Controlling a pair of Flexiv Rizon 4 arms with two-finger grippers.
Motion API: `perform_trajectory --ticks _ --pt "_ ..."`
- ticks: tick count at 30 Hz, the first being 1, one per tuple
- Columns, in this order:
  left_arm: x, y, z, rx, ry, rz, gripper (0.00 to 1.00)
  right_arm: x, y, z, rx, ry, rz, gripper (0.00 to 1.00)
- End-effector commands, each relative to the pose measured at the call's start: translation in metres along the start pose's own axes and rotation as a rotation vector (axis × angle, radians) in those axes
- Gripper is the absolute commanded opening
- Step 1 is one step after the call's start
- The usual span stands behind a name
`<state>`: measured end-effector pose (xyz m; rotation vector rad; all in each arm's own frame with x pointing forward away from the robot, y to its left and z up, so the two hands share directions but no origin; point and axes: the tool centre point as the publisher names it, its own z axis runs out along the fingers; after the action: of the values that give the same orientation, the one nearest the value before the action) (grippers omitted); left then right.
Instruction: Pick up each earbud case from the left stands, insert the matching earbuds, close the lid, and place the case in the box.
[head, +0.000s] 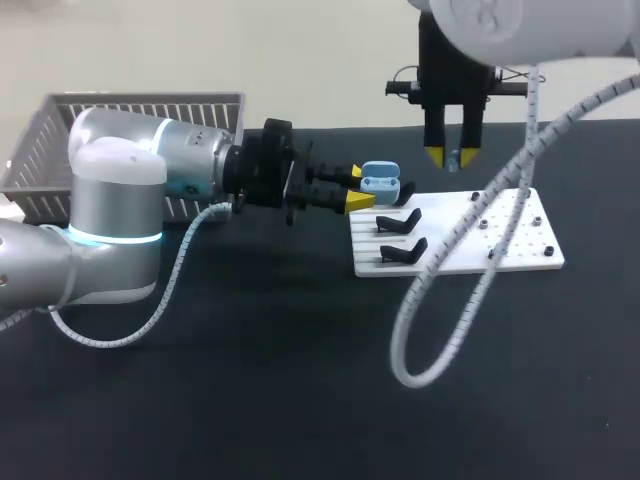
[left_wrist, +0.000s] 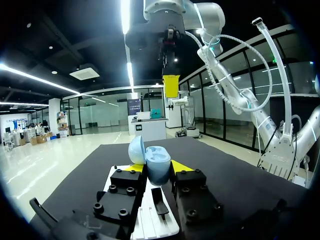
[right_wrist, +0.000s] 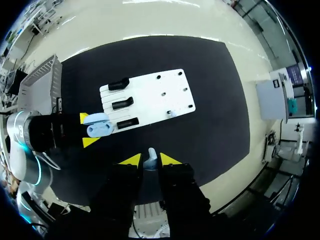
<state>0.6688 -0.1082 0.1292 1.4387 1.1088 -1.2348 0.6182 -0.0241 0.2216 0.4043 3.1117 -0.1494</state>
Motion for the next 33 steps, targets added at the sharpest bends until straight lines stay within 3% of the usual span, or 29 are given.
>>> perform_trajectory --ticks 1,4,23,29,33 --pt "0.001 0.0 0.0 -0.002 -0.002 0.002 0.0 -0.008 0.015 -0.003 -0.003 0.064 0.016 0.0" --pt "0.001 0.0 0.0 -0.002 -0.002 0.002 0.0 -0.007 0.025 -0.004 -0.026 0.063 0.038 0.0" --pt "0.001 0.0 0.0 -0.002 -0.002 0.002 0.0 -0.007 0.027 -0.005 -0.036 0.062 0.039 0.0" --pt "0.001 0.0 0.0 -0.002 -0.002 0.002 0.0 -0.006 0.033 -0.009 -0.082 0.015 0.219 0.0" --pt "0.001 0.0 0.0 -0.002 -0.002 0.002 0.0 -0.007 0.032 -0.01 -0.109 0.041 0.328 0.0"
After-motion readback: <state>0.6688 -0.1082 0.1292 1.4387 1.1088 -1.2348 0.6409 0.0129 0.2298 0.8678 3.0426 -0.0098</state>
